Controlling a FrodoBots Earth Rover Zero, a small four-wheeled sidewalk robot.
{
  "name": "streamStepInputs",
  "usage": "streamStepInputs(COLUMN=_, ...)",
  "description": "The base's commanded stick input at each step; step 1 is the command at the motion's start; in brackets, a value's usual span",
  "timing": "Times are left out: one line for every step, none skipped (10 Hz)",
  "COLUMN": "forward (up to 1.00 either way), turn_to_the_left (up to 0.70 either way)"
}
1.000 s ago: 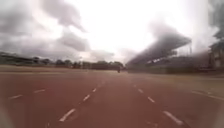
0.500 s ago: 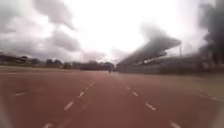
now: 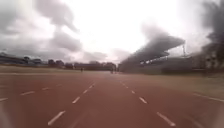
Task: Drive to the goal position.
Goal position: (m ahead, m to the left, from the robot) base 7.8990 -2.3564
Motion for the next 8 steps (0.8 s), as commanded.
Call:
streamStepInputs(forward=0.85, turn_to_the_left=0.00)
streamStepInputs(forward=0.85, turn_to_the_left=0.00)
streamStepInputs(forward=0.85, turn_to_the_left=0.00)
streamStepInputs(forward=0.85, turn_to_the_left=0.00)
streamStepInputs(forward=0.85, turn_to_the_left=0.00)
streamStepInputs(forward=0.85, turn_to_the_left=0.00)
streamStepInputs(forward=0.85, turn_to_the_left=0.00)
streamStepInputs(forward=0.85, turn_to_the_left=0.00)
